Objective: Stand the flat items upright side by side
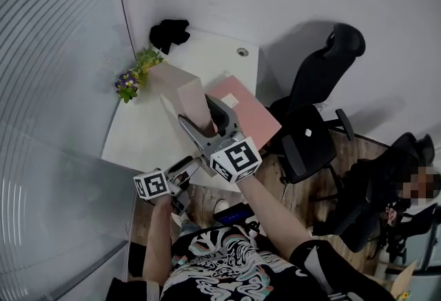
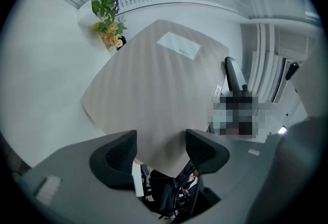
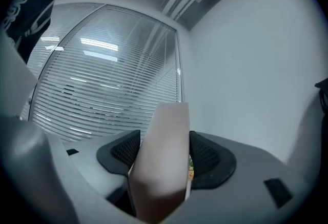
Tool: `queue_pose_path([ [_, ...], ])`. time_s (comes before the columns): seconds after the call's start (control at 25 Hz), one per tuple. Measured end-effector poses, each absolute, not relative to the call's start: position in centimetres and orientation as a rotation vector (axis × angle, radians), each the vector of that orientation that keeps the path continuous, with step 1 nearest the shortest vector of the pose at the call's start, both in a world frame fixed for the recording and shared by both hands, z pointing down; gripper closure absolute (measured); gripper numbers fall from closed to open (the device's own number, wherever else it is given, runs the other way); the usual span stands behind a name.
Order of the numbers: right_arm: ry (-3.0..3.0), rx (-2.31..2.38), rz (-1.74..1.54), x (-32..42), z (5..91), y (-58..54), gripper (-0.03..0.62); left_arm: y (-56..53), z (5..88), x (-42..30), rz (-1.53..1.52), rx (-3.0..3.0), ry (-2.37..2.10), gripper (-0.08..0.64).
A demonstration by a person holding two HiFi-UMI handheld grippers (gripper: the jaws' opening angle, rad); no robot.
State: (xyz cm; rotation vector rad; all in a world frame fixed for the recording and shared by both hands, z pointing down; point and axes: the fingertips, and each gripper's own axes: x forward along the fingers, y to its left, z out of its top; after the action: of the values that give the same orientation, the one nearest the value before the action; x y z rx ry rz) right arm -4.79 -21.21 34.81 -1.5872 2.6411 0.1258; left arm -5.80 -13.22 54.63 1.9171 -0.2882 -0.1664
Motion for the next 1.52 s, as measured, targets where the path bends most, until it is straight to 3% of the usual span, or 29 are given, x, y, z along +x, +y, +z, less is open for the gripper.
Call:
queue_pose_path([
  [0.72,2.640,-1.582,0.049,-3.9,36.6,-18.9,0.291,-13.0,55.6,-5.5,-0.124,1.911,-0.313,0.279],
  [0.8,2.672,-1.613,0.032,-3.9,37.7,-18.6,0.294,-13.3,55.6,-5.6,-0.129,1.910,-0.327,0.314],
  [0.92,2.703,-1.663,-0.002,-3.5,39.4,-18.2,0.296,-13.5,55.0,-5.8,-0.179,1.899,-0.307,0.285],
  [1.52,2.753,-1.748,-0.089,-1.9,43.0,-15.9,0.298,-13.2,55.3,-5.4,-0.172,1.883,-0.281,0.284],
])
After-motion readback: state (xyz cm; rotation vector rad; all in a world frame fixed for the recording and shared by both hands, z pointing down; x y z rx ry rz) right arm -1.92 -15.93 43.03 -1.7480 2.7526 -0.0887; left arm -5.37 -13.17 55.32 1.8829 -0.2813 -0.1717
